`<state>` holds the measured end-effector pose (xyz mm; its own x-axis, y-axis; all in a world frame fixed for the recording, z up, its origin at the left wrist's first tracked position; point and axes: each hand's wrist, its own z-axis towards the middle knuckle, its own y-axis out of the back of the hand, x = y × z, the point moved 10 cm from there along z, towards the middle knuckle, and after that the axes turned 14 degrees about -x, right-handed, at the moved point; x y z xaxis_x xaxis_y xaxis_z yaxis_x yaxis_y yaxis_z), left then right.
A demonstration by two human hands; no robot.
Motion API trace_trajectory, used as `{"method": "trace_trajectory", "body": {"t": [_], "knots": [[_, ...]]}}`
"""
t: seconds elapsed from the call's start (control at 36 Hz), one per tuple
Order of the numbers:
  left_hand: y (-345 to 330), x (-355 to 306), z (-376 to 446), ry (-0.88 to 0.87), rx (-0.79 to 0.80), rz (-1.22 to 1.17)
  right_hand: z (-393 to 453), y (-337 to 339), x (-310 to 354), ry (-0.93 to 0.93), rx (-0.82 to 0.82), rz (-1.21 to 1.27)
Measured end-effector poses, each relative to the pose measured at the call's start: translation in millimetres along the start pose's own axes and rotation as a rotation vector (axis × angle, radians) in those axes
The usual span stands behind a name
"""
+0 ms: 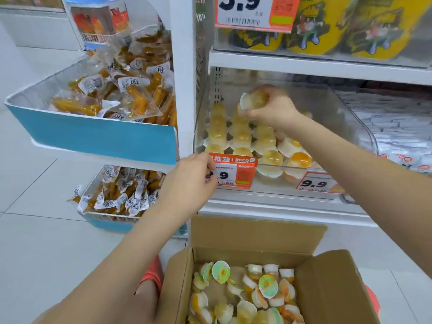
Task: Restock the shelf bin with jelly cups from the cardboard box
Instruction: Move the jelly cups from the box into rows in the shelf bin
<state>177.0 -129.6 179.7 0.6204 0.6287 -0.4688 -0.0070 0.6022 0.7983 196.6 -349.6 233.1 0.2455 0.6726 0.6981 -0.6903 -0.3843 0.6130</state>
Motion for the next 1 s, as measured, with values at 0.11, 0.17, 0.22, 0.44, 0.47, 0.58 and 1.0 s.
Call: {"method": "trace_trajectory", "body": {"t": [0.11,0.17,0.22,0.44,0.47,0.58,1.0], "knots": [[-3.9,1.0,-0.9,-0.034,0.049,0.011,38.3,-33.8,20.6,0.158,0.081,-0.185],[-5.7,-0.5,-2.1,-0.057,0.06,0.033,53.2,-51.4,21.1,0.224,0.148,-0.272],[-7.1,-4.0,-2.6,-0.088,0.06,0.071,62.6,-67.2,16.8,0.267,0.215,-0.339],[-13.0,-15.5,-3.3,-0.188,0.058,0.13,70.8,-100.6,2.5,0.282,0.356,-0.45],[-13.0,-15.9,-3.4,-0.191,0.055,0.131,71.6,-103.4,1.5,0.28,0.362,-0.452],[-11.7,-17.3,-2.7,-0.186,0.04,0.119,73.0,-109.9,-4.9,0.263,0.39,-0.462],[-12.2,-18.5,-3.2,-0.193,-0.003,0.117,67.1,-108.2,-7.4,0.283,0.416,-0.45]]}}
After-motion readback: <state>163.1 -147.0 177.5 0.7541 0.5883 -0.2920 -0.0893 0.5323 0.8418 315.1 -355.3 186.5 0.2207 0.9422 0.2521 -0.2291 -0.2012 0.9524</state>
